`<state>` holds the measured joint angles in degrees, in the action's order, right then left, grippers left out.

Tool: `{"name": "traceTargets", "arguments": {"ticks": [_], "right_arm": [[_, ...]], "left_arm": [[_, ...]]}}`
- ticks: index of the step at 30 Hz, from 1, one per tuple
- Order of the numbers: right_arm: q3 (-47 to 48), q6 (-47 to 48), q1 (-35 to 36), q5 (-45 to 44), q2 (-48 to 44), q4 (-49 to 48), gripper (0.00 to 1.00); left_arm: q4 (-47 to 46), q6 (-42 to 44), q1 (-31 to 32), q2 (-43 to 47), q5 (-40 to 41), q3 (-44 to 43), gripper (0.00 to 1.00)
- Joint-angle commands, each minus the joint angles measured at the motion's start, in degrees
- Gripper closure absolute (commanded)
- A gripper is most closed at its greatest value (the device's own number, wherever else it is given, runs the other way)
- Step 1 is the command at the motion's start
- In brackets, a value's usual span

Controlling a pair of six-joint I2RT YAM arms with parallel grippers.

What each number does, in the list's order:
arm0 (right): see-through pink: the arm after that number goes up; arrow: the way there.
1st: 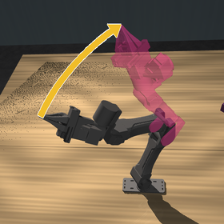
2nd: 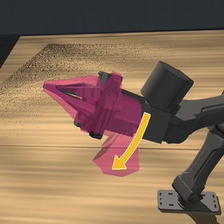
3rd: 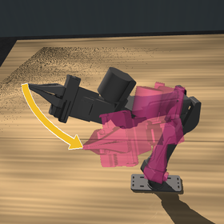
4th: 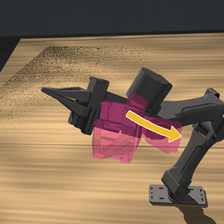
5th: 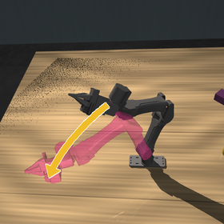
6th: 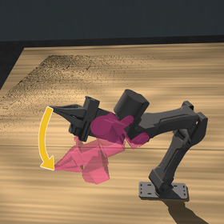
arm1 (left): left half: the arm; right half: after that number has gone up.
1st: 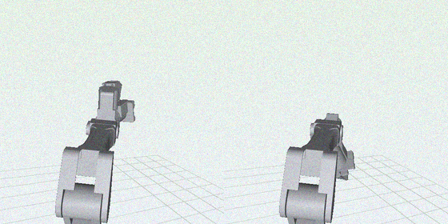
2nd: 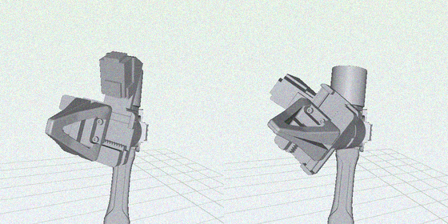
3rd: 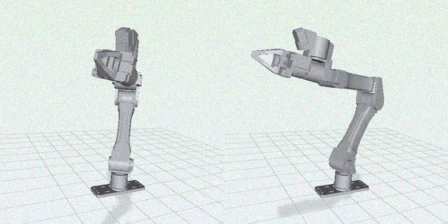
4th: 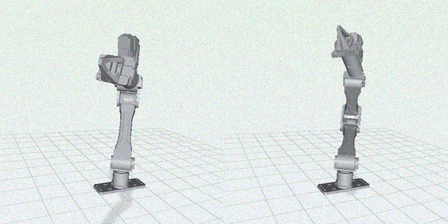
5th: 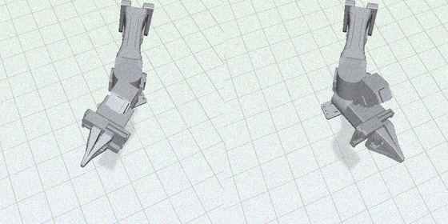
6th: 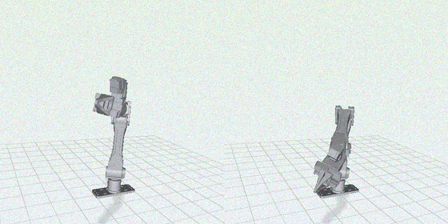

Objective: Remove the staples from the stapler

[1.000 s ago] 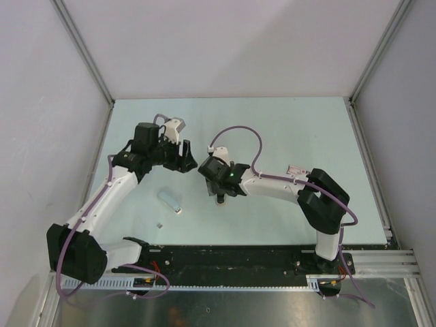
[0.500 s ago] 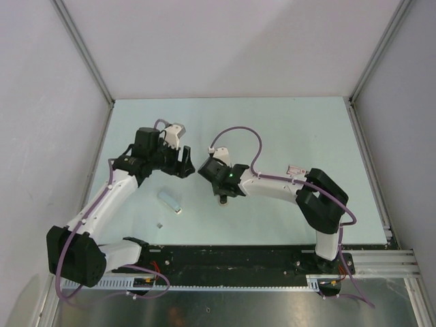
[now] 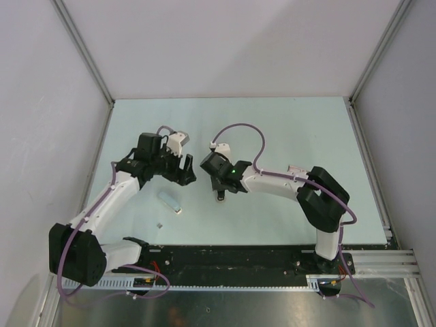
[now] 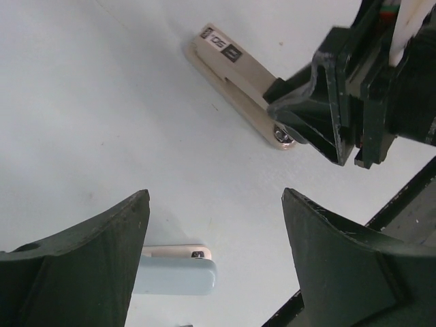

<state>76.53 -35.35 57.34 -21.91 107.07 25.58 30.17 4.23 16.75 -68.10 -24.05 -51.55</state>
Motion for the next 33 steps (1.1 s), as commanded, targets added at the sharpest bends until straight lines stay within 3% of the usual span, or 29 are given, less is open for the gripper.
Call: {"name": "traceTargets", "arguments": {"ticks": [1,11,19,21,26,28,33], "right_arm": [[1.25,-1.67,-0.43,0.15,-6.76,-9.38,0.99],[-0.14,-6.45,-0.08,-3.43,-11.18,-19.60,1.00],[-1.68,-4.13,0.21,-4.44,-8.53,-12.12,0.99],[-3.59,-1.10,0.38,-3.90,-8.89,-11.87,0.91],[-5.99,12.14,-1.26,7.48,-9.49,-12.52,0.48],[-6.03,16.15,-2.47,13.23,-9.46,-12.12,0.36],[-5.54,21.64,-4.15,19.02,-8.76,-9.64,0.24]], "left_arm": [[-0.79,4.69,-0.03,0.03,-5.78,0.57,0.16],[-0.76,6.82,0.55,-3.13,-15.36,3.45,0.17],[-0.93,7.36,0.49,-1.72,-13.87,3.16,0.19],[-0.91,7.65,0.46,-0.66,-12.98,3.02,0.19],[-0.93,7.71,-0.89,0.98,-11.64,2.68,0.20],[-0.93,7.39,-1.65,1.11,-11.54,2.46,0.20],[-0.98,6.88,-2.93,1.44,-11.31,2.13,0.19]]}}
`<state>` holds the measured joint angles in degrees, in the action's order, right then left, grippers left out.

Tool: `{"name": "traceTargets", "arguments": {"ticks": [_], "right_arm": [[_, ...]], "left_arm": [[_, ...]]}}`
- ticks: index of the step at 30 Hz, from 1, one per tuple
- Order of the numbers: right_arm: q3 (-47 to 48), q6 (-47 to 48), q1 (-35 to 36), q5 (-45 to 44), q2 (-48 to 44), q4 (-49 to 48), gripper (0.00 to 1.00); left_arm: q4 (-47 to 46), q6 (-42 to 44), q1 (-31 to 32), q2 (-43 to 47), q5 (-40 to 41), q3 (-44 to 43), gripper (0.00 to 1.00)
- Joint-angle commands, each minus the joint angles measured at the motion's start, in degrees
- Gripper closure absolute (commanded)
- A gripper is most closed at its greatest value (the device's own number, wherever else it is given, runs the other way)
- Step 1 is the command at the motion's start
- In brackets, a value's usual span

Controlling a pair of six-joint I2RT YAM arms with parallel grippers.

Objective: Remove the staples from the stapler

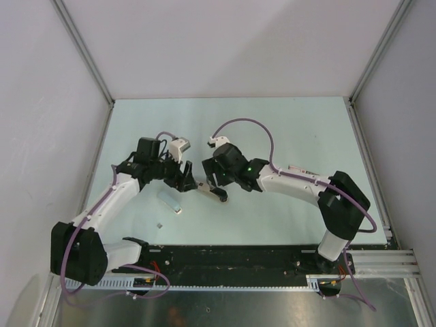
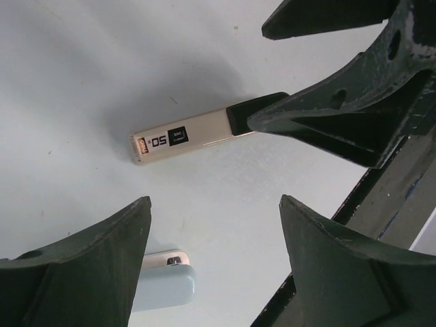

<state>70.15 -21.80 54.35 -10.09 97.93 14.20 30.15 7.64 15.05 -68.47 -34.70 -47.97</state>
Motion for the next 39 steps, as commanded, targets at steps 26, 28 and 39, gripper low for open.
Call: {"name": "traceTargets", "arguments": {"ticks": [26,28,39], "right_arm": [[3.74,9.98,2.89,5.72,9.43,0.48,0.85],[3.94,9.27,2.81,5.94,9.79,-0.05,0.90],[3.32,-4.62,3.38,-4.67,3.65,-11.96,1.00]], "left_arm": [[-0.54,5.25,-1.94,2.30,1.74,-0.75,0.19],[-0.60,5.56,-1.95,2.11,1.92,-0.49,0.19],[-0.58,7.39,-0.28,0.37,1.07,-0.10,0.20]]}}
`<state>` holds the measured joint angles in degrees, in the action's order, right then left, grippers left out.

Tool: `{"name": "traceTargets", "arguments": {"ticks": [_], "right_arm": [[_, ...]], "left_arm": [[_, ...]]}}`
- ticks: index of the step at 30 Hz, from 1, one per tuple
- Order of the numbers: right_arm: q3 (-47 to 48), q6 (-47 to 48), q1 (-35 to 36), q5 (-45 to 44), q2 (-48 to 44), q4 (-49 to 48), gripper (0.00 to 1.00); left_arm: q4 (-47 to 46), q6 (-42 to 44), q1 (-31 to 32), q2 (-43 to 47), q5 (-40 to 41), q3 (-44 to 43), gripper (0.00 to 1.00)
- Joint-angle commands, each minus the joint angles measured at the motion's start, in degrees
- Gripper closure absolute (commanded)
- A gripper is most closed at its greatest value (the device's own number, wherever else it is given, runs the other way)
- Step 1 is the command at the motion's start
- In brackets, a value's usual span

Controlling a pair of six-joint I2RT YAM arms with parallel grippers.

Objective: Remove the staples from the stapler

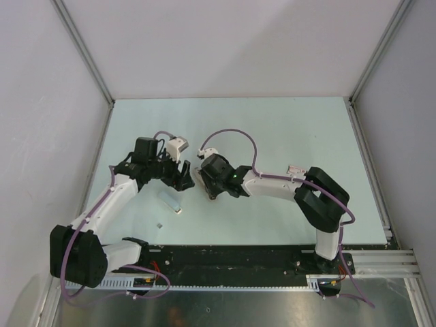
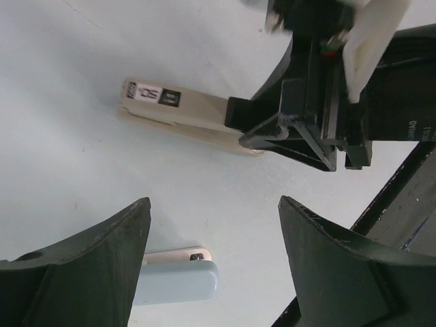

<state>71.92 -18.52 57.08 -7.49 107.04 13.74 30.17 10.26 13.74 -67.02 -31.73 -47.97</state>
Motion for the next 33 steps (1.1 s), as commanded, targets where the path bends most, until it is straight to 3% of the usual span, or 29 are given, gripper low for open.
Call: {"name": "traceTargets", "arguments": {"ticks": [1,8,19,33], "right_arm": [[1.38,-9.72,0.79,-8.59,-6.25,-13.28,1.00],[-0.82,-17.54,1.39,-15.30,-10.12,-20.08,1.00],[-3.73,-23.22,1.18,-13.20,-12.66,-22.75,1.00],[-8.98,-29.19,2.02,-11.01,-14.82,-28.97,1.00]], "left_arm": [[-0.62,4.77,1.29,-1.52,-2.18,-0.10,0.20],[-0.58,5.75,2.57,-4.42,-5.05,0.50,0.22],[-1.36,10.12,2.45,-9.77,-6.42,-2.26,0.28],[-3.32,8.95,1.66,-14.46,-9.58,-5.38,0.34]]}}
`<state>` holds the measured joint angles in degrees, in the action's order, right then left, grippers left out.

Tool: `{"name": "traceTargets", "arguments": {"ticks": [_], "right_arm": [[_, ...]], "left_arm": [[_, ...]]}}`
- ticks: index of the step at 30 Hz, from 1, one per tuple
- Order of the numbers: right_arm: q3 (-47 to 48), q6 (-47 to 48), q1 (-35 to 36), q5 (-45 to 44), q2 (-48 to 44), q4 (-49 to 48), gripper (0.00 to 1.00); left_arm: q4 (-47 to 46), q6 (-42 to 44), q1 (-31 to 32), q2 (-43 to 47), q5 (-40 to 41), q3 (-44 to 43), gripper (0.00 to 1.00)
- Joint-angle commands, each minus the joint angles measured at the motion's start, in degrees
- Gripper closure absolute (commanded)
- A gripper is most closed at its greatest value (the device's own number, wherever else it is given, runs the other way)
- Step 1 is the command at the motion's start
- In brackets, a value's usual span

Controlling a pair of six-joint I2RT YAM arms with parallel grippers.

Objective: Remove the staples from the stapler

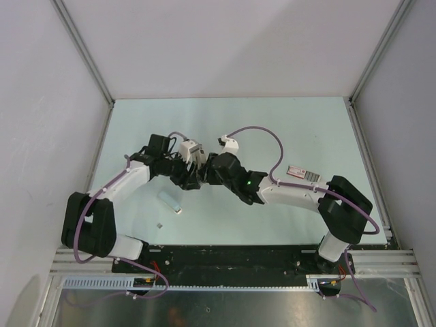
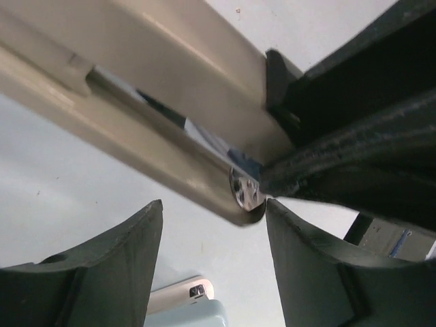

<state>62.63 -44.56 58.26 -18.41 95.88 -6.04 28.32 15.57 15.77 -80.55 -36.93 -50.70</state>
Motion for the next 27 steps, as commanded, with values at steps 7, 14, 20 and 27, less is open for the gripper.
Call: {"name": "traceTargets", "arguments": {"ticks": [7,14,20,27], "right_arm": [[-0.15,-4.45,0.94,1.35,-3.39,-10.46,1.00],[-1.45,-5.22,0.77,3.01,-3.42,-11.65,1.00],[-3.12,-4.62,-0.62,5.47,-2.60,-13.03,1.00],[-5.50,5.59,-0.41,9.28,-2.80,-13.61,1.00]], "left_arm": [[-2.13,4.38,-0.39,-2.72,-4.14,-2.92,0.48],[-3.69,6.31,-0.43,-3.32,-1.17,-2.93,0.74],[-6.11,8.51,-0.39,-1.27,2.36,-1.98,0.82],[-11.58,13.98,0.01,0.53,11.91,0.10,0.84]]}}
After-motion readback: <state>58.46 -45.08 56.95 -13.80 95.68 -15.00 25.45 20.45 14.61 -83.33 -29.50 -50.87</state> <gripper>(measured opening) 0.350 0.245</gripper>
